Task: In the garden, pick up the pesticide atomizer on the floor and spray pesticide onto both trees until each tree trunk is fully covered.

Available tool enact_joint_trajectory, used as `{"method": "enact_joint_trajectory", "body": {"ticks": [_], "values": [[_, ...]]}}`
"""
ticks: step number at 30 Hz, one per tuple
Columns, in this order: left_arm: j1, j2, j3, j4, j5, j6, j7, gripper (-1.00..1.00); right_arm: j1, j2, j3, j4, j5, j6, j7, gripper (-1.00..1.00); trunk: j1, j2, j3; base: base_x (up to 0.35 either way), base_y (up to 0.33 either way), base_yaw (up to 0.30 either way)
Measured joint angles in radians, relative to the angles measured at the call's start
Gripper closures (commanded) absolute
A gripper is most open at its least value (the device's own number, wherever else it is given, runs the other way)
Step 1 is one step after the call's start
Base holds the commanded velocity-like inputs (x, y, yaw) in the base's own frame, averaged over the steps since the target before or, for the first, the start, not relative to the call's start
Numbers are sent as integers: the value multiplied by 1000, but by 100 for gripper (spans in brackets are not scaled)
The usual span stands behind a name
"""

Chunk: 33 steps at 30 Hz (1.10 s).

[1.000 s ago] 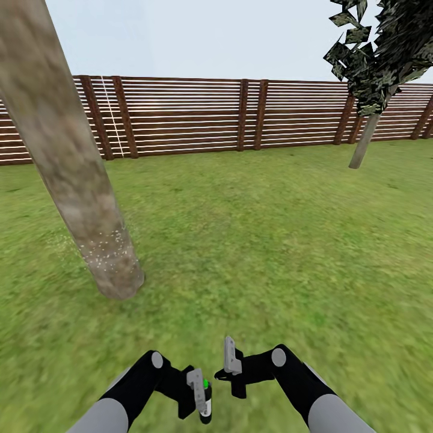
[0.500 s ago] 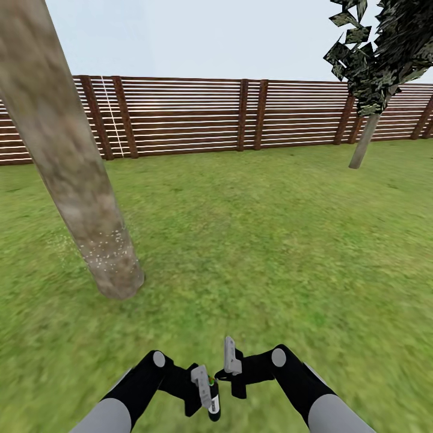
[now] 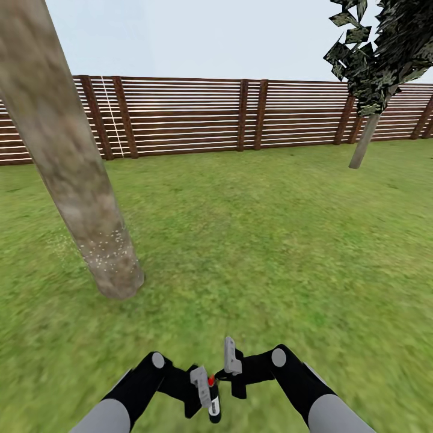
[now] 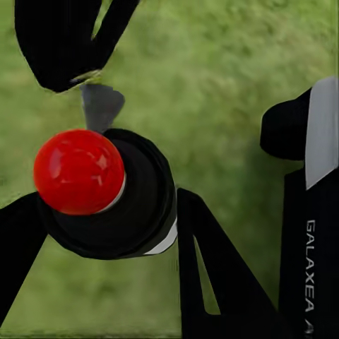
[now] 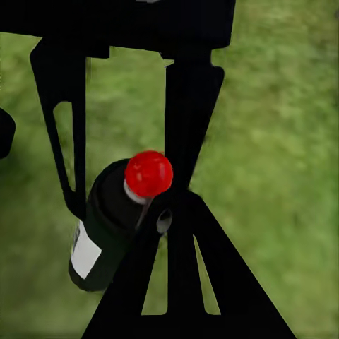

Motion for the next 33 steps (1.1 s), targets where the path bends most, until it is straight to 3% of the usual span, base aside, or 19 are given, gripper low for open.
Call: {"method": "enact_joint_trajectory", "body": {"ticks": [2, 5, 8, 10, 11, 13, 15, 16, 18, 19, 20, 21, 23, 24, 25, 27, 29, 31, 33], "values": [[0, 10, -2, 9, -3, 0, 0, 100, 0, -1, 1, 1, 0, 0, 0, 100, 0, 0, 0, 0, 0, 0], [4, 82, -3, 12, -8, -1, 0, 100, 0, -1, 0, 2, 0, 0, 0, 100, 0, 0, 0, 0, 0, 0], [6, 174, 1, 11, -9, -31, -2, 100, 0, -3, 1, 6, 0, -1, 0, 100, 0, 0, 0, 0, 0, 0], [12, 276, 6, 12, -4, -61, -2, 100, 0, -7, 1, 7, 1, -3, -3, 100, 0, 0, 0, 0, 0, 0], [19, 311, 7, 12, -4, -63, -2, 100, 0, -8, 2, 8, 1, -4, -5, 100, 0, 0, 0, 0, 0, 0], [32, 343, 9, 12, -3, -65, -2, 100, 0, -10, 2, 10, 2, -4, -7, 100, 0, 0, 0, 0, 0, 0], [39, 352, 18, 15, 3, -60, 34, 100, 2, -12, -2, 33, 0, -4, -33, 100, 0, 0, 0, 0, 0, 0], [40, 354, 34, 15, 9, -57, 90, 100, 2, -13, -3, 67, -2, -4, -76, 100, 0, 0, 0, 0, 0, 0], [41, 349, 111, 47, 40, -55, 286, 100, 5, -29, -25, 217, -14, -4, -299, 100, 0, 0, 0, 0, 0, 0], [42, 342, 161, 96, 66, -60, 390, 100, 5, -33, -49, 316, -31, -4, -463, 100, 0, 0, 0, 0, 0, 0], [42, 326, 227, 165, 123, -64, 535, 100, 6, -34, -101, 444, -53, -7, -696, 100, 0, 0, 0, 0, 0, 0], [42, 313, 260, 209, 168, -68, 640, 100, 5, -33, -130, 506, -86, -7, -862, 100, 0, 0, 0, 0, 0, 0], [63, 296, 292, 324, 289, -125, 862, 100, 22, -34, -182, 549, -255, -8, -1097, 100, 0, 0, 0, 0, 0, 0], [80, 294, 296, 355, 348, -185, 917, 100, 41, -37, -190, 555, -320, -9, -1137, 100, 0, 0, 0, 0, 0, 0], [98, 293, 300, 373, 406, -251, 949, 100, 60, -40, -194, 557, -375, -11, -1156, -100, 0, 0, 0, 0, 0, 0], [140, 296, 304, 387, 530, -358, 974, 100, 77, -80, -199, 559, -476, -28, -1171, -100, 0, 0, 0, 0, 0, 0], [169, 300, 305, 390, 607, -397, 979, 100, 86, -99, -198, 560, -543, -67, -1173, -100, 0, 0, 0, 0, 0, 0], [187, 297, 301, 391, 660, -426, 980, 100, 100, -105, -196, 562, -585, -94, -1174, -100, 0, 0, 0, 0, 0, 0], [202, 295, 301, 393, 680, -436, 982, 100, 110, -106, -196, 561, -596, -101, -1175, -100, 0, 0, 0, 0, 0, 0]]}}
